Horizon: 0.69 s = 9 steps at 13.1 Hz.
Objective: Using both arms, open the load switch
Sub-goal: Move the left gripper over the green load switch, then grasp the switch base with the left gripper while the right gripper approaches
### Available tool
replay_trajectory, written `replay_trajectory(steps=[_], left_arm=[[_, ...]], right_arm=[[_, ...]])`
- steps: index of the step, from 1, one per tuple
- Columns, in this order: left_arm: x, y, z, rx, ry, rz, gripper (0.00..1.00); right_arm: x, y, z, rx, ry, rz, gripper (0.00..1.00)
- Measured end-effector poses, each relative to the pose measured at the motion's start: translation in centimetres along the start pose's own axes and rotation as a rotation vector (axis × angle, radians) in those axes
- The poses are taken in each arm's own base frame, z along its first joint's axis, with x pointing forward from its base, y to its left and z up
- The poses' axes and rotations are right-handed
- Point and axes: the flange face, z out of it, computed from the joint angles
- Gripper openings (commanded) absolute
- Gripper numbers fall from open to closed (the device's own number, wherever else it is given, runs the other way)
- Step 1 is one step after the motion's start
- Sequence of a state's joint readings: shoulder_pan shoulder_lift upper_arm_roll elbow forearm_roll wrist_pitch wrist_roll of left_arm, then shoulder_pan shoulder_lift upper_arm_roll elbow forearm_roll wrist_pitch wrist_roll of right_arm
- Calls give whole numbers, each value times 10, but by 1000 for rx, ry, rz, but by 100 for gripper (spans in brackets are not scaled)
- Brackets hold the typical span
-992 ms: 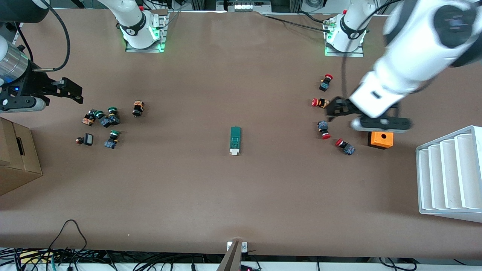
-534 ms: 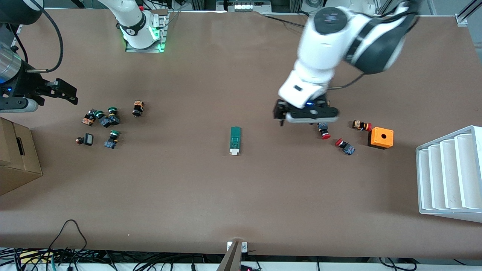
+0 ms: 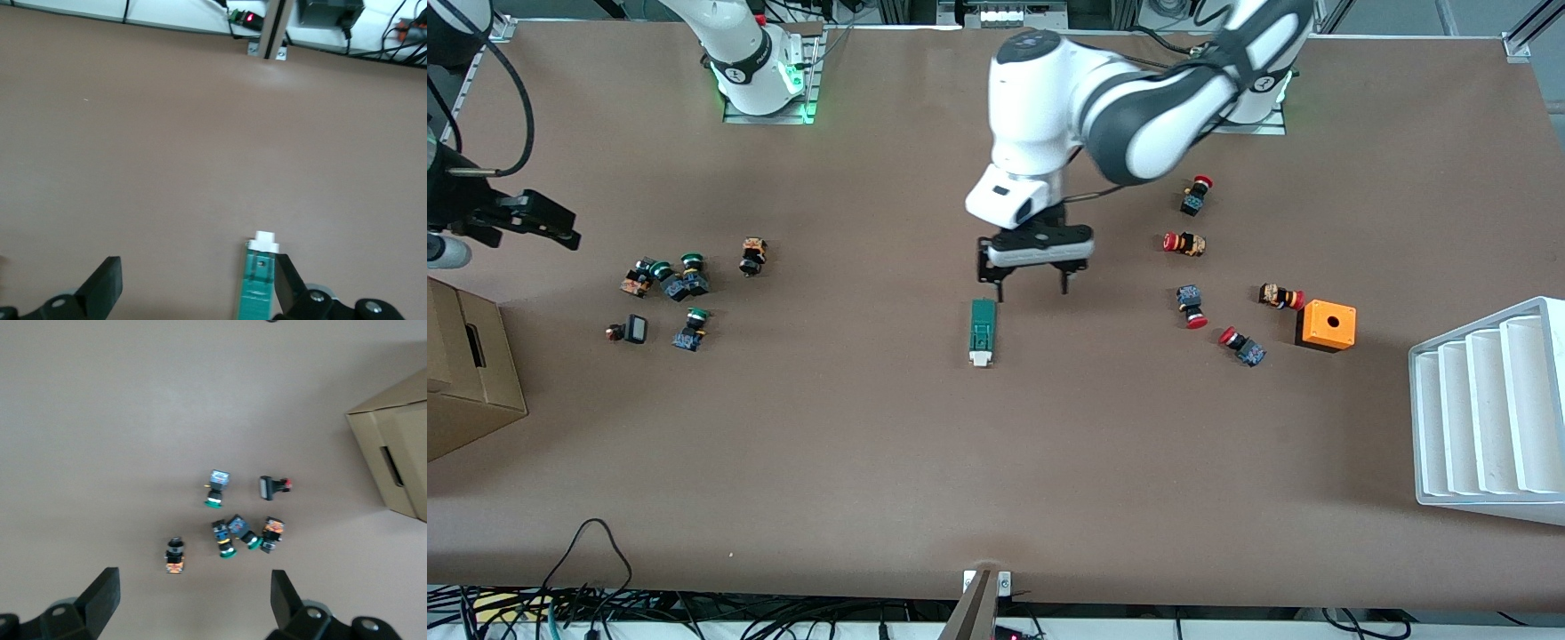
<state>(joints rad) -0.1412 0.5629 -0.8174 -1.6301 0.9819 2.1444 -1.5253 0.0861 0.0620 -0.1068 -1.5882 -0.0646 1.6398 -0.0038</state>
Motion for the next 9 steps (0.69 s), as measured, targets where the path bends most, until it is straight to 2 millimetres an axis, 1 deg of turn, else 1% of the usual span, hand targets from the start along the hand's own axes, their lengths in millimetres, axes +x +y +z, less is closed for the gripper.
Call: replay_trajectory(steps=[2,4,6,7,8,9], left_arm=[[-37,19,16,-13,80,-12,100],[-75,32,36,-34,144,-22,100],[-108,39,55,-62,195,-16,100],[-121,40,63,-78,220,-13,100],[-134,41,72,-96,245,-8,100],[-145,40,81,-110,269,4,100]], right_arm=[[4,-1,9,-37,-17,-10,100],[6,-6,17,-42,-38,-20,99],[7,-13,23,-43,-59,-36,99],[10,-16,28,-42,-67,-42,99],[17,-21,34,-32,-72,-46,99],[25,-30,38,-9,-76,-53,99]])
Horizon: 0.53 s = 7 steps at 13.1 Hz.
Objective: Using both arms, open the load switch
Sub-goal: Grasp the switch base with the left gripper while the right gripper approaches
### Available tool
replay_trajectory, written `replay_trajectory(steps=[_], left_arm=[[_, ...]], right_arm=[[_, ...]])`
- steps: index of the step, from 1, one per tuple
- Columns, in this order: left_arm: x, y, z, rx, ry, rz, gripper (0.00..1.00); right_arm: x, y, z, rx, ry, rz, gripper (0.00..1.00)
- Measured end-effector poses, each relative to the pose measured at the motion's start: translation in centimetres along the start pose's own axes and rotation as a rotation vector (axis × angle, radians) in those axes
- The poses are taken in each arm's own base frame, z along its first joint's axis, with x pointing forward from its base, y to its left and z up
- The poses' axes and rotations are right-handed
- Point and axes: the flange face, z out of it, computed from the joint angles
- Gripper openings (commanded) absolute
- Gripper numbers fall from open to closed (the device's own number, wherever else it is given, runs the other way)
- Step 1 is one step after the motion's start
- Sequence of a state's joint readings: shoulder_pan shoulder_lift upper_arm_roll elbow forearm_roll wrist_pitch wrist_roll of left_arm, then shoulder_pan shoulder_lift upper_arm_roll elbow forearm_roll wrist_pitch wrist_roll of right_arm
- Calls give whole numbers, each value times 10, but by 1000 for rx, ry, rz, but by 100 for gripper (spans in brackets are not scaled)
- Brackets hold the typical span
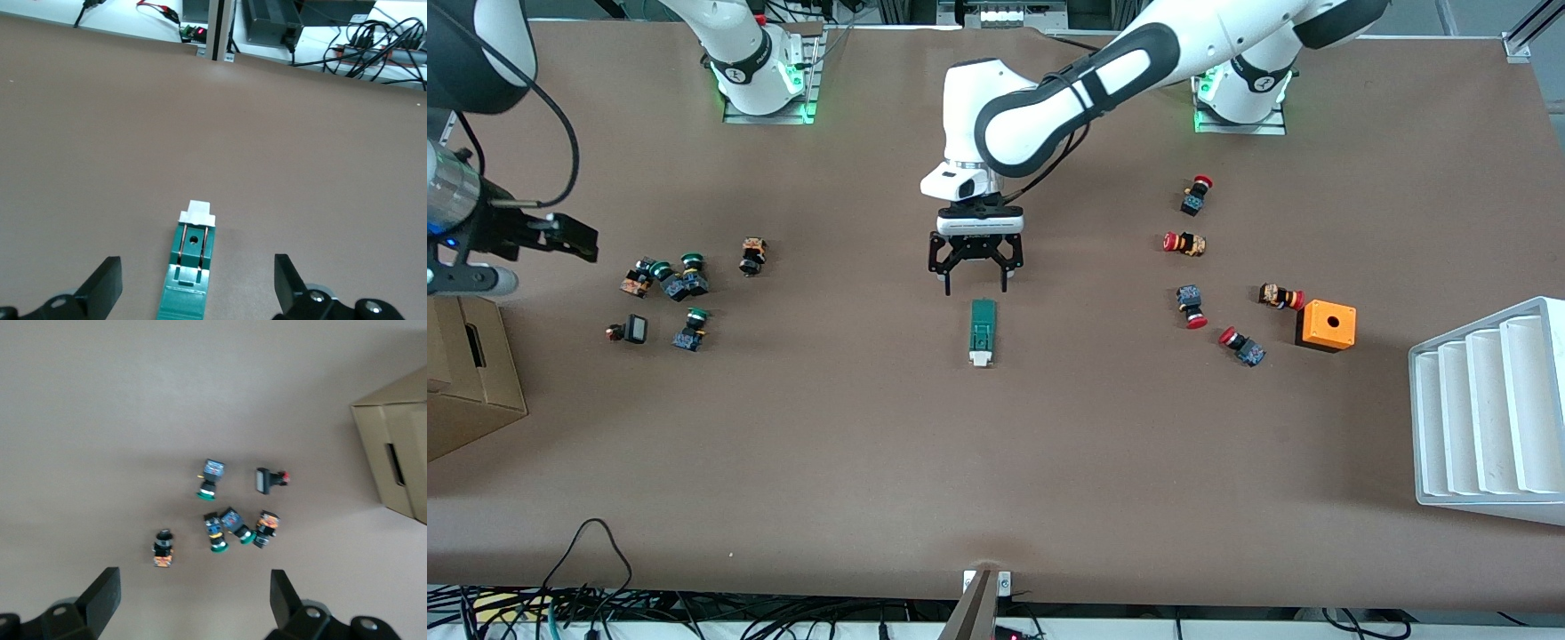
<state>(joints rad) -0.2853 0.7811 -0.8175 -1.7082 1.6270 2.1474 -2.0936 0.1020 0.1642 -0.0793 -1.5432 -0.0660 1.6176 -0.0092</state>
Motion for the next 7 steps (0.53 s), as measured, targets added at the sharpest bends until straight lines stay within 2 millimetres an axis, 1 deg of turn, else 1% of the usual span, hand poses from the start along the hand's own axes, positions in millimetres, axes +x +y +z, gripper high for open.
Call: replay_trajectory(steps=[3,5,7], left_arm=[[-37,-16,21,-21,69,63,100],[-57,-25,37,-9,111,103,100],[-75,-29,48,2,147,133,100]], right_arm=[[32,-34,22,54,-22,33,99],[59,-50,42,109,-41,112,99],[86,-69,64,155,-61,213,99]])
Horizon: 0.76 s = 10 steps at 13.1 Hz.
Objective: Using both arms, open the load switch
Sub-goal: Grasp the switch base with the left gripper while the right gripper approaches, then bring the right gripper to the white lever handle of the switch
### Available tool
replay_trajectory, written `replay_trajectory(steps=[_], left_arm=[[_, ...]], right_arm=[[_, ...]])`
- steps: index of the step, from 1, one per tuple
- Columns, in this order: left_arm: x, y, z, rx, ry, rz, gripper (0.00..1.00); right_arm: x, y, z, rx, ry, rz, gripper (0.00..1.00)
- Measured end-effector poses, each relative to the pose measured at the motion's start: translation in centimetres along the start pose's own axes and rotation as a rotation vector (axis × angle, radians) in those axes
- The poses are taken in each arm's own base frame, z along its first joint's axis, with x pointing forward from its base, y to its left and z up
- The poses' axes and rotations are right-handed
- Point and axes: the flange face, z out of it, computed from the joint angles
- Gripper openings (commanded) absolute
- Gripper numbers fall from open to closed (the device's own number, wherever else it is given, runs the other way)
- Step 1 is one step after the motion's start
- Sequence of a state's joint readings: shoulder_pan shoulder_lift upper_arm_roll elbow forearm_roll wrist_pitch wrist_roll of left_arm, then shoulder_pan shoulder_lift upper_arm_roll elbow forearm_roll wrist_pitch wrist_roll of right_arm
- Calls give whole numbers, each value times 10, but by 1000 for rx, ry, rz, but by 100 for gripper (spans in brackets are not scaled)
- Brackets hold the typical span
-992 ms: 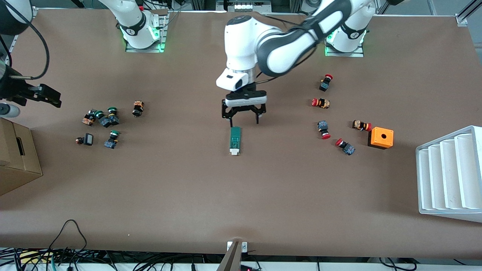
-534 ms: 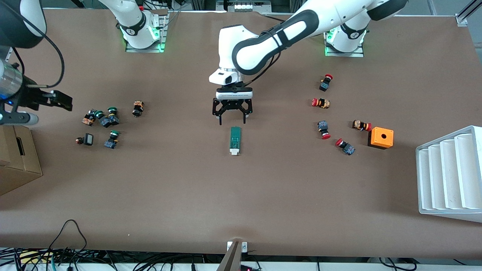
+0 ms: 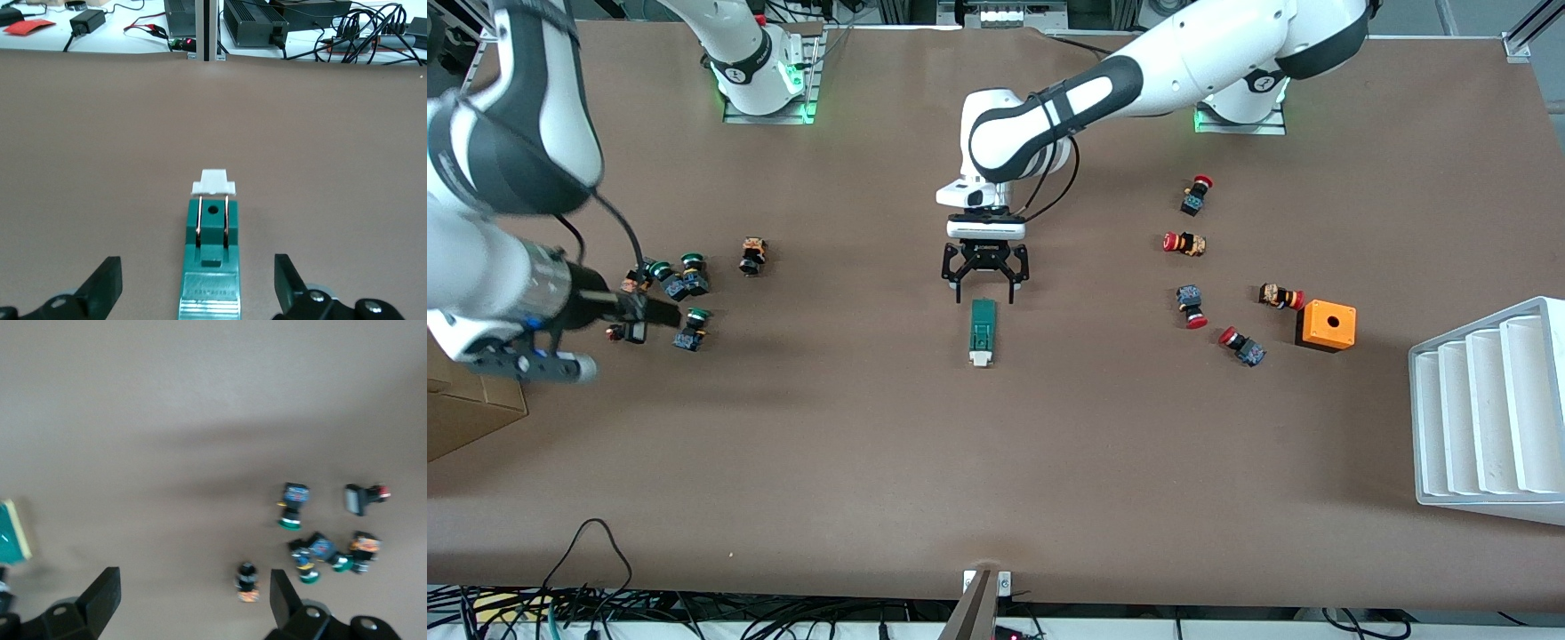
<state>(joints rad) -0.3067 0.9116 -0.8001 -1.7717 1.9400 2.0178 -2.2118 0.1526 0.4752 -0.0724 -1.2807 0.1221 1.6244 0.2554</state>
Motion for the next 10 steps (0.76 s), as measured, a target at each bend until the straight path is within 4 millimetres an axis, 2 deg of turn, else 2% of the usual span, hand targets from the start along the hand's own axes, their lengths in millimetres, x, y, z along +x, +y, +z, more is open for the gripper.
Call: replay_trajectory(steps=[2,4,7,10], left_arm=[[-15,4,0,-8,18,10,100],[-25,6,1,-31,52,20,100],[-50,7,13,-22,88,27,100],[-61,13,23,-15,108,27,100]], right_arm=[[20,-36,31,29,-6,121,99],[29,-72,61,48,1,202,97],[31,-115,103,123,-57,384,97],[26,-159,142,181,-99,589,98]])
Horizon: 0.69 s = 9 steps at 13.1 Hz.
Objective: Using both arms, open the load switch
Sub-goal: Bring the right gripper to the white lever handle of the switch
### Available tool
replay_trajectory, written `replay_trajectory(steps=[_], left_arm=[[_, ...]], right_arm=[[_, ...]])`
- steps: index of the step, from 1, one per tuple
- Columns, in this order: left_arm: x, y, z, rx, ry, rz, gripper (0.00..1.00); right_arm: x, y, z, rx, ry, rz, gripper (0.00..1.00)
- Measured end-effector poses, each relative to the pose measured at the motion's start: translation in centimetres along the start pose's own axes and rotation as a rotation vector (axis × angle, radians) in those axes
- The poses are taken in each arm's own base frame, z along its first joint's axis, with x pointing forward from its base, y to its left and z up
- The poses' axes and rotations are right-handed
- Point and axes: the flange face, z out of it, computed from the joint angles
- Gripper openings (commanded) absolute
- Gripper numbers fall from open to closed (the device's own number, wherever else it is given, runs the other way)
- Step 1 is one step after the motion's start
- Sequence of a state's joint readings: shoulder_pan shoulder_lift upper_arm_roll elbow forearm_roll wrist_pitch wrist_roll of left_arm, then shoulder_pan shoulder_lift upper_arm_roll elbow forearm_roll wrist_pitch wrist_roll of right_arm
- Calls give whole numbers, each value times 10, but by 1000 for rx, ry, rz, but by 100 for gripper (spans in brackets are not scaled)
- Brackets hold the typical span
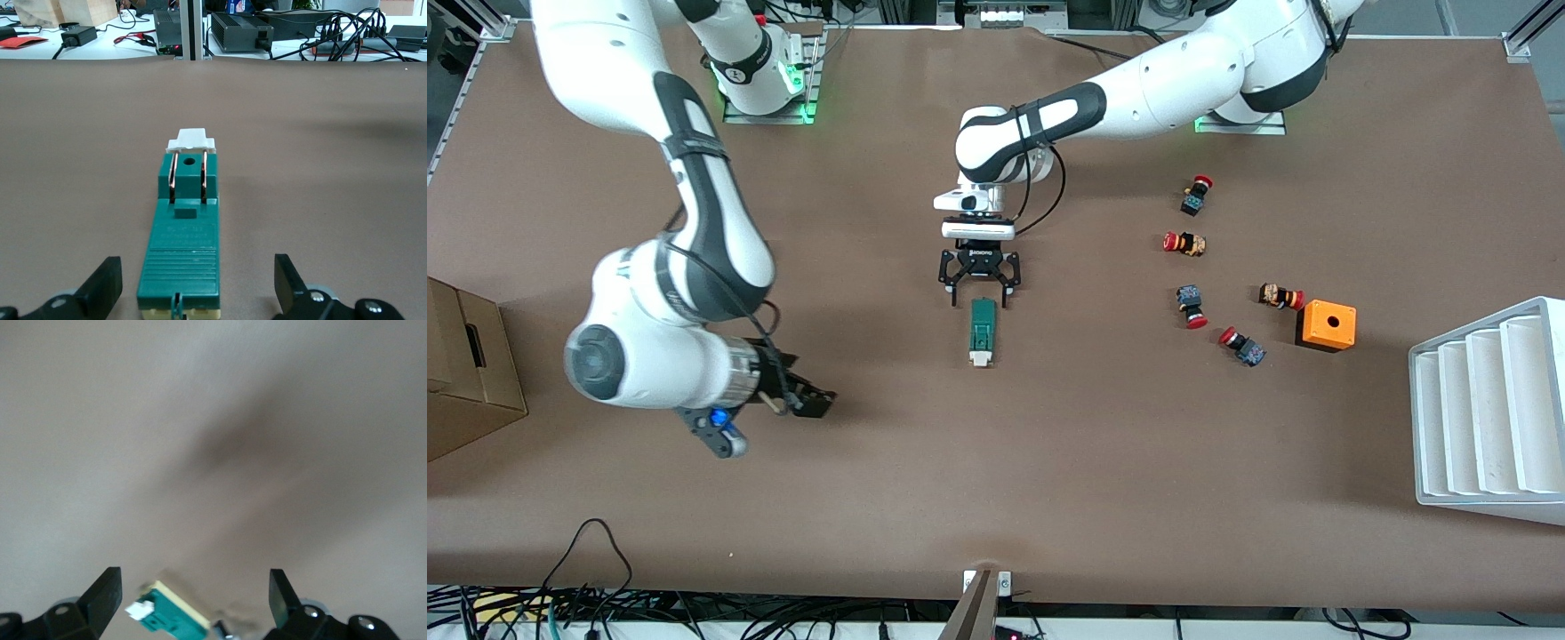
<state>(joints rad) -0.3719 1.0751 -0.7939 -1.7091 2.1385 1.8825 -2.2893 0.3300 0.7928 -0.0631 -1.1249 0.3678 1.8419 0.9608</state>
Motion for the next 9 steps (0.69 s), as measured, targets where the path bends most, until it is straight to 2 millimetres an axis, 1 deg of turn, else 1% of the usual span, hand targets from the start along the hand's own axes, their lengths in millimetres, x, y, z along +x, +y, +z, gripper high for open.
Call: replay_trajectory(steps=[3,4,5,6,7,8,9], left_arm=[[-12,-2,7,-10,12,21,100],[-16,-3,9,-13,17,27,97],[-16,-3,10,-15,22,30,89],[-16,-2,9,-15,24,30,74],[-16,-2,9,-15,25,30,49],[-15,-1,9,-16,29,29,36],[-15,-2,9,-4,39,31,33]], right_arm=[[-42,-35,57,51,9,143,98],[-57,-44,76,61,11,182,98],[-71,-52,93,73,14,230,98],[-83,-58,108,81,15,277,97],[-96,-63,123,83,15,324,97],[-107,-66,135,78,13,360,96],[-117,-68,146,68,11,388,93]])
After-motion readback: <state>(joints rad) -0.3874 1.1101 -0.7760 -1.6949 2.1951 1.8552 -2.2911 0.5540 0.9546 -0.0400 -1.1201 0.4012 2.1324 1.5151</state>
